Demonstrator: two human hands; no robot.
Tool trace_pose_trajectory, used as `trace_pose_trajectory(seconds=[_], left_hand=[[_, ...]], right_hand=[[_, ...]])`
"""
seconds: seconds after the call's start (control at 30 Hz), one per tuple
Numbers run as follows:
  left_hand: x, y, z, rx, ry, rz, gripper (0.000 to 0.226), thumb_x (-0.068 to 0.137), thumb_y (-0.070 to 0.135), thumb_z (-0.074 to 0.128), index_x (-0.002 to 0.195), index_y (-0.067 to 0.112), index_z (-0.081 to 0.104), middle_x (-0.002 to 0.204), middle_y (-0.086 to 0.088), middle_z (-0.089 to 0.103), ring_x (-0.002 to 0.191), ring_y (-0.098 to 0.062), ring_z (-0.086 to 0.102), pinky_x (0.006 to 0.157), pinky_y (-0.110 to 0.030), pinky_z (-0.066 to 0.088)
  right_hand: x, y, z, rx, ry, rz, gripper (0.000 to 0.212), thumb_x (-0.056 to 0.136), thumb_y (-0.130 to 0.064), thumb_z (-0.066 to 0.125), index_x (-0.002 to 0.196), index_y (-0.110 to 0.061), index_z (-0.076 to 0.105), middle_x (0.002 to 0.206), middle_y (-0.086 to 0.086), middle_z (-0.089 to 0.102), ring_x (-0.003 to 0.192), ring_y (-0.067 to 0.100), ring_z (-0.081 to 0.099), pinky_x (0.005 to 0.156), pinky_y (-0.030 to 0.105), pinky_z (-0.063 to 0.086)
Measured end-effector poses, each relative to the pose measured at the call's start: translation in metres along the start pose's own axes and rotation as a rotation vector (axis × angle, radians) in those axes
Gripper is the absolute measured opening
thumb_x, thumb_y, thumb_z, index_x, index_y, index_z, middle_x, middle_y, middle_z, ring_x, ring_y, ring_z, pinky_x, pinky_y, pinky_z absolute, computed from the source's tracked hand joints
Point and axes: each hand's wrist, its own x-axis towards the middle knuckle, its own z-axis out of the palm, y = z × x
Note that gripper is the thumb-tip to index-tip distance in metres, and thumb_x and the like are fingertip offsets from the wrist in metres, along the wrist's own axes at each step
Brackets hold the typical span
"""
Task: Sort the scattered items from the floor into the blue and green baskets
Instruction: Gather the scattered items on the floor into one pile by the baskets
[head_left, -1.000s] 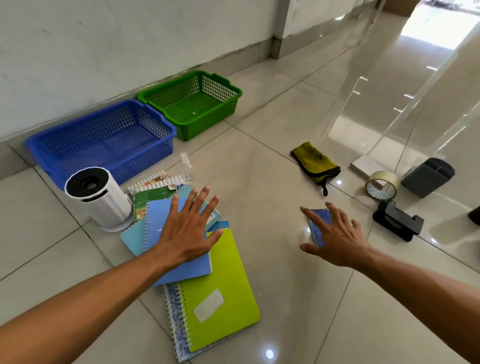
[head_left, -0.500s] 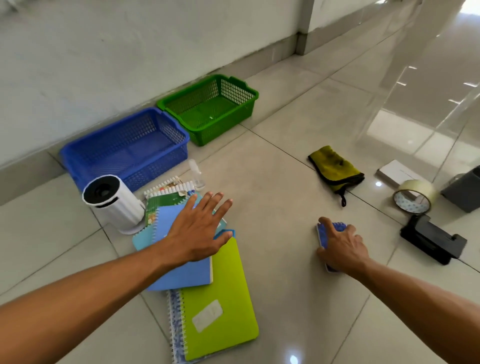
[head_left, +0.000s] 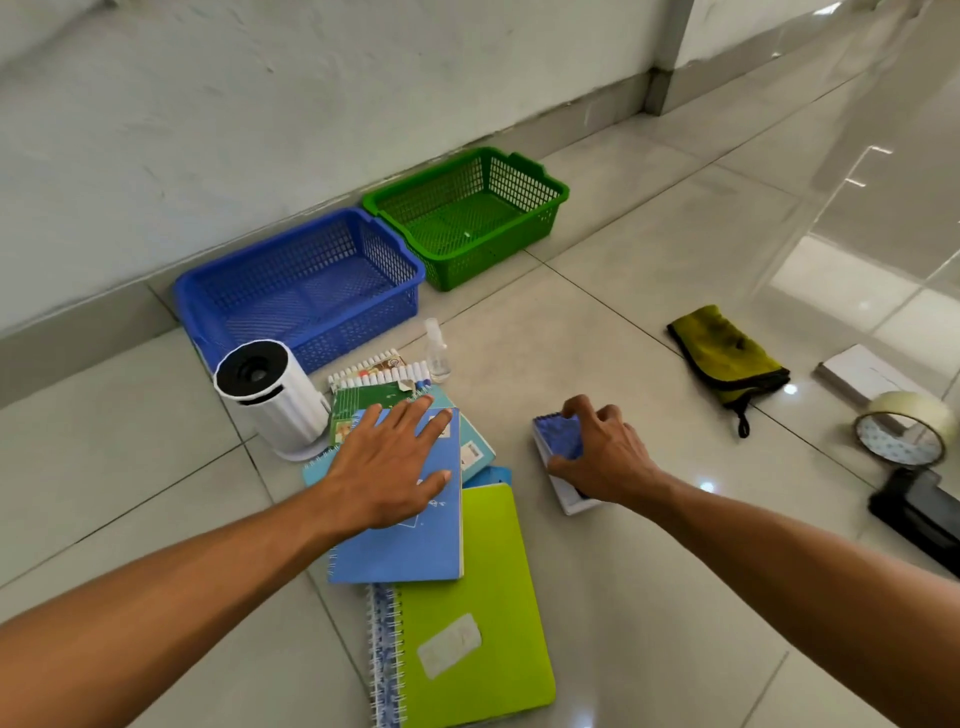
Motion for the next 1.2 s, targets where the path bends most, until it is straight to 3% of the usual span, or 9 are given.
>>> trace_pose_trajectory(seconds=[0.1,0.27,0.43,0.63,0.87,1.03,1.2], left_hand=[[-0.004,-0.007,0.003,-0.060,0.015,-0.030,0.087,0.078,0.066,0.000,0.154,0.025,0.005,0.162,-0.005,0.007,0.147,-0.024,0.016,0.118,-0.046,0.014],[-0.008,-0.012,0.005,-0.118,0.052,-0.046,0.073,0.093,0.061,0.026,0.154,0.025,0.008,0.162,-0.005,0.008,0.147,-0.026,0.016,0.118,-0.046,0.014],[0.000,-0.012,0.003,-0.127,0.057,-0.020,0.074,0.091,0.061,0.023,0.154,0.026,0.007,0.162,-0.004,0.007,0.147,-0.024,0.015,0.118,-0.047,0.014],[0.032,0.006,-0.011,-0.159,0.090,0.099,0.072,0.095,0.060,0.031,0.154,0.025,0.009,0.161,-0.005,0.011,0.146,-0.025,0.016,0.118,-0.045,0.014],[0.053,0.032,-0.021,-0.207,0.148,0.181,0.071,0.094,0.059,0.035,0.153,0.024,0.016,0.159,-0.001,0.021,0.142,-0.023,0.025,0.114,-0.043,0.022],[0.061,0.047,-0.030,-0.160,0.176,0.191,0.070,0.094,0.059,0.035,0.152,0.024,0.018,0.158,-0.001,0.023,0.140,-0.022,0.028,0.112,-0.042,0.025],[0.080,0.076,-0.045,-0.100,0.159,0.238,0.073,0.083,0.060,0.031,0.141,0.018,0.046,0.143,-0.006,0.050,0.123,-0.027,0.052,0.095,-0.045,0.043]], right_hand=[[0.016,-0.031,0.010,0.039,0.043,-0.062,0.062,0.080,-0.049,0.067,0.130,-0.031,0.034,0.121,0.011,0.042,0.101,0.032,0.053,0.083,0.040,0.049],[0.033,-0.062,0.019,0.137,0.098,-0.098,0.051,0.088,-0.038,0.063,0.130,-0.029,0.036,0.125,0.010,0.040,0.107,0.030,0.054,0.082,0.039,0.054],[0.029,-0.059,0.021,0.091,0.084,-0.106,0.052,0.089,-0.034,0.062,0.133,-0.030,0.034,0.131,0.011,0.037,0.111,0.030,0.053,0.080,0.041,0.057],[0.005,-0.027,-0.010,-0.015,0.094,-0.031,0.057,0.088,-0.037,0.063,0.134,-0.034,0.031,0.133,0.011,0.039,0.104,0.028,0.056,0.084,0.041,0.052],[-0.034,0.022,-0.046,-0.116,0.213,0.117,0.062,0.086,-0.041,0.064,0.139,-0.034,0.032,0.139,0.009,0.041,0.116,0.029,0.050,0.088,0.043,0.050],[-0.051,0.070,-0.066,-0.213,0.190,0.139,0.071,0.088,-0.042,0.065,0.146,-0.034,0.025,0.152,0.006,0.031,0.131,0.028,0.042,0.096,0.046,0.047],[-0.065,0.128,-0.092,-0.294,0.147,0.153,0.077,0.085,-0.047,0.063,0.147,-0.037,0.019,0.153,0.004,0.027,0.132,0.029,0.040,0.099,0.048,0.046]])
